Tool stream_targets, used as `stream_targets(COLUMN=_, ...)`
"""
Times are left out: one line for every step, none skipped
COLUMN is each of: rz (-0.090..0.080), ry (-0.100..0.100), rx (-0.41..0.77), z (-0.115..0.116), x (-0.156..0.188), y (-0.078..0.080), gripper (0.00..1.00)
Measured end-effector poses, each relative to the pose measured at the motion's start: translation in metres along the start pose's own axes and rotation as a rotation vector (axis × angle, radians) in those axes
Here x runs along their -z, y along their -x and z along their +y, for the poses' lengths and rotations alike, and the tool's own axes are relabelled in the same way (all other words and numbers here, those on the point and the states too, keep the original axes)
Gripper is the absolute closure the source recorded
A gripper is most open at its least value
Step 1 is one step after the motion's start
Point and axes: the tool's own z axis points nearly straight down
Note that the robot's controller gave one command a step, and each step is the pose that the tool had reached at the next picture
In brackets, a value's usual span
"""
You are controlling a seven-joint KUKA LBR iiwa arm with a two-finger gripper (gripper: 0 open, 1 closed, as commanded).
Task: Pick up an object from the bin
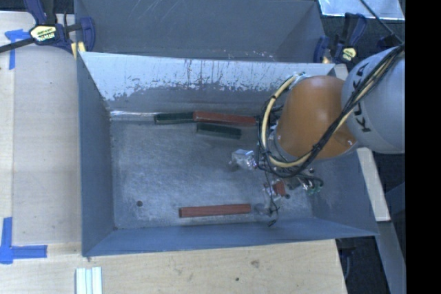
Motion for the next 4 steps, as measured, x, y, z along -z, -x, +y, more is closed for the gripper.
stream_targets(rz=-0.004, ry=0.000, rx=0.277, z=-0.002, x=0.003, y=0.023, gripper=0.00)
stream_targets(rz=-0.001, ry=-0.001, rx=-0.005, z=0.031, x=0.016, y=0.007, gripper=0.00)
stream_targets(rz=0.000, ry=-0.001, rx=0.325, z=0.040, x=0.009, y=0.003, gripper=0.00)
stream_targets(rz=0.001, ry=-0.001, rx=0.496, z=0.070, x=-0.003, y=0.010, gripper=0.00)
